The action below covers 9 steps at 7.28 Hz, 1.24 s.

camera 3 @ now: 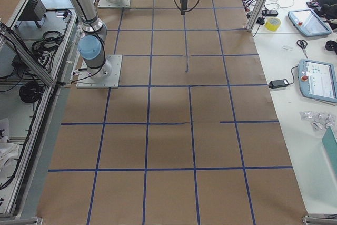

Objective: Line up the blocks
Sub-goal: 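Set the orange cube against the pink cube and open the left gripper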

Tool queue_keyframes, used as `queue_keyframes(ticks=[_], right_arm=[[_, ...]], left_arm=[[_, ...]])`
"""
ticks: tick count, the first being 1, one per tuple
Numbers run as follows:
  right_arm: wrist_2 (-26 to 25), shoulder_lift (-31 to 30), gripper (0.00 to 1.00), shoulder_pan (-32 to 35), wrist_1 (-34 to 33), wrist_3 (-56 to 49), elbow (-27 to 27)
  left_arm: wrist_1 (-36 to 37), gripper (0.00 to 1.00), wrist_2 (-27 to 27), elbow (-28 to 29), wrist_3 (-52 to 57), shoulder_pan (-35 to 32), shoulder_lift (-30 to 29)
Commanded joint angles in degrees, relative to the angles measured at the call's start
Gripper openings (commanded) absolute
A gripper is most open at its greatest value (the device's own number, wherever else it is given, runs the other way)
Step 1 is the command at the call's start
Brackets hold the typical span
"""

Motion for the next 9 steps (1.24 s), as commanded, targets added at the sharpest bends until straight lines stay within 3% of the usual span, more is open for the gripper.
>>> queue_keyframes(ticks=[1, 9], right_arm=[[0.00, 0.00, 1.00, 0.09, 0.00, 0.04, 0.03], [-0.09, 0.18, 1.00, 0.00, -0.09, 0.22, 0.03]], left_arm=[[-2.13, 0.55, -0.13, -0.27, -0.04, 0.39, 1.48], [-1.26, 0.47, -0.58, -0.36, 0.30, 0.39, -2.13]])
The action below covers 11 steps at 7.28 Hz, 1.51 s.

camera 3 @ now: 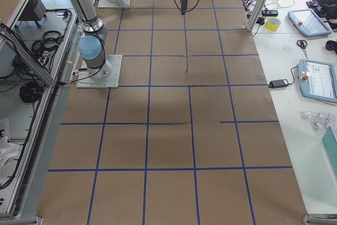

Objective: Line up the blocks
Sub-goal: 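Set the orange cube against the pink cube and open the left gripper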

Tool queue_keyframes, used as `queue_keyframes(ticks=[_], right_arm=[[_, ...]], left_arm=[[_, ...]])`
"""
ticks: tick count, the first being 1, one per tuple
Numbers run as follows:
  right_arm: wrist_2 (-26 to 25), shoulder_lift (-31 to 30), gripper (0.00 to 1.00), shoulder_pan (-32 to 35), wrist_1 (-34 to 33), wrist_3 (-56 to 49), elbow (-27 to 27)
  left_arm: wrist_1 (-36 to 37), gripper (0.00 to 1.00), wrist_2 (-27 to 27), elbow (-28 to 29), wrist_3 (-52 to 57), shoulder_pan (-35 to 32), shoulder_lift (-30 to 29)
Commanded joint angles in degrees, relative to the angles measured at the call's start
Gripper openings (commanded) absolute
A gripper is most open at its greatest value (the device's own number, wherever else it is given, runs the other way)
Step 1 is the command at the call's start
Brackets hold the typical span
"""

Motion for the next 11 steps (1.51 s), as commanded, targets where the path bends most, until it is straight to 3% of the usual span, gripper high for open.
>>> queue_keyframes(ticks=[1, 4, 6, 10, 11], right_arm=[[-0.07, 0.06, 1.00, -0.01, -0.03, -0.02, 0.00], [-0.07, -0.02, 1.00, -0.19, -0.03, -0.02, 0.00], [-0.07, -0.02, 1.00, -0.19, -0.12, -0.02, 0.00], [0.02, -0.02, 1.00, -0.01, -0.21, 0.15, 0.00], [0.02, 0.06, 1.00, -0.01, -0.21, -0.02, 0.00]], left_arm=[[0.00, 0.47, -0.01, -0.32, 0.35, 0.00, -0.20], [0.00, 0.48, -0.01, -0.76, 0.35, 0.00, -0.20], [-0.70, 1.00, 0.07, -1.20, 0.26, 0.00, 0.06], [-2.71, 1.00, 0.77, -0.77, 0.00, -1.22, 3.03], [-11.25, 1.00, 0.95, 0.20, -0.35, -2.97, 6.53]])
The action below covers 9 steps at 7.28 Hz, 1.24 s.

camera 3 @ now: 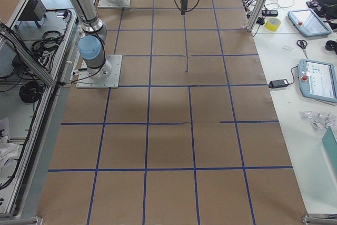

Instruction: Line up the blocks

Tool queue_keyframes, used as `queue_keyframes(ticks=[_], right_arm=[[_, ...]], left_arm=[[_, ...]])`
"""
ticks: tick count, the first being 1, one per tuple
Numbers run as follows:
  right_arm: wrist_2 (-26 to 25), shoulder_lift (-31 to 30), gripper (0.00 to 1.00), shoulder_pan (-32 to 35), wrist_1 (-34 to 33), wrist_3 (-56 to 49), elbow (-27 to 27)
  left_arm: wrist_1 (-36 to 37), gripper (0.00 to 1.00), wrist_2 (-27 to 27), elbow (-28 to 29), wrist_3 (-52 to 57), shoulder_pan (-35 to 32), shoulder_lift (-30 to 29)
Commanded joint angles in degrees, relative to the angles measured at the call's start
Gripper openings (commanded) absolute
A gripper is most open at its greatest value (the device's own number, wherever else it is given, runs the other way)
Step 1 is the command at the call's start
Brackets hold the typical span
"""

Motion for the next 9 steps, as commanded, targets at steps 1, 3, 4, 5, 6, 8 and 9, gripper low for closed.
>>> queue_keyframes(ticks=[1, 3, 4, 5, 6, 8, 9], right_arm=[[0.00, 0.17, 1.00, 0.01, -0.03, -0.17, 0.00], [-0.09, 0.17, 1.00, 0.01, 0.06, -0.09, 0.00], [-0.09, 0.17, 1.00, 0.01, 0.06, -0.17, 0.00], [-0.09, 0.17, 1.00, 0.01, 0.14, -0.17, 0.00], [-0.09, -0.01, 1.00, 0.01, 0.15, -0.17, 0.00], [-0.09, 0.08, 1.00, 0.01, 0.15, -0.17, 0.00], [-0.09, 0.08, 1.00, 0.01, 0.15, -0.17, 0.00]], left_arm=[[-15.82, 1.00, 1.15, 2.95, -0.53, -5.18, 8.32], [-31.58, 1.00, 4.05, 6.47, -4.89, -12.47, 18.87], [-32.68, 1.00, 6.59, 6.05, -6.05, -17.21, 23.01], [-32.60, 1.00, 7.57, 5.27, -6.41, -22.74, 25.92], [-32.51, 1.00, 6.62, 5.09, -7.20, -28.71, 28.47], [-32.07, 1.00, 4.85, 4.82, -17.78, -35.44, 31.13], [-32.60, 1.00, 5.29, 4.12, -17.84, -35.02, 31.66]])
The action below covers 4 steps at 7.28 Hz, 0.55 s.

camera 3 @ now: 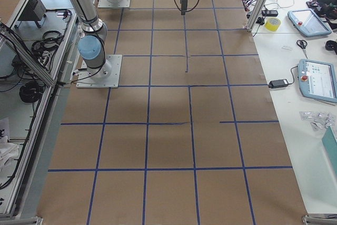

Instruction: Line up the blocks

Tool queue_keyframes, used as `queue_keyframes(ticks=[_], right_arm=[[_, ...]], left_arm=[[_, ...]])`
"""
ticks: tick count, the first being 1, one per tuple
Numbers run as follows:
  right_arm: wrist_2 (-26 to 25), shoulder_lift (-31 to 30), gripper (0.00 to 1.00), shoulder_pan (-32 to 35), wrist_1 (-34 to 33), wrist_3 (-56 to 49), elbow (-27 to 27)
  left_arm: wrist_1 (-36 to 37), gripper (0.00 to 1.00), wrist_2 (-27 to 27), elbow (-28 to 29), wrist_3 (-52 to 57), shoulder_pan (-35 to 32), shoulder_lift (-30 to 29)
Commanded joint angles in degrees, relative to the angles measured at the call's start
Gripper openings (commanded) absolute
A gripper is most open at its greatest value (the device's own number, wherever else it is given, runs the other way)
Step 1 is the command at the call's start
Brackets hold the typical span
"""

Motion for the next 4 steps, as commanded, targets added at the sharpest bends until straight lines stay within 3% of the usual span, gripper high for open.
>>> queue_keyframes(ticks=[1, 3, 4], right_arm=[[0.00, 0.03, 1.00, 0.00, 0.00, 0.00, 0.00], [0.00, 0.12, 1.00, 0.00, 0.00, 0.00, 0.00], [0.00, 0.03, 1.00, 0.00, 0.00, 0.00, 0.00]], left_arm=[[0.34, 1.00, -0.75, -1.47, -2.79, 0.15, 1.15], [2.19, 1.00, -10.03, -1.56, -1.39, 7.08, 1.67], [2.19, 1.00, -9.90, -1.65, -1.99, 7.11, 2.11]])
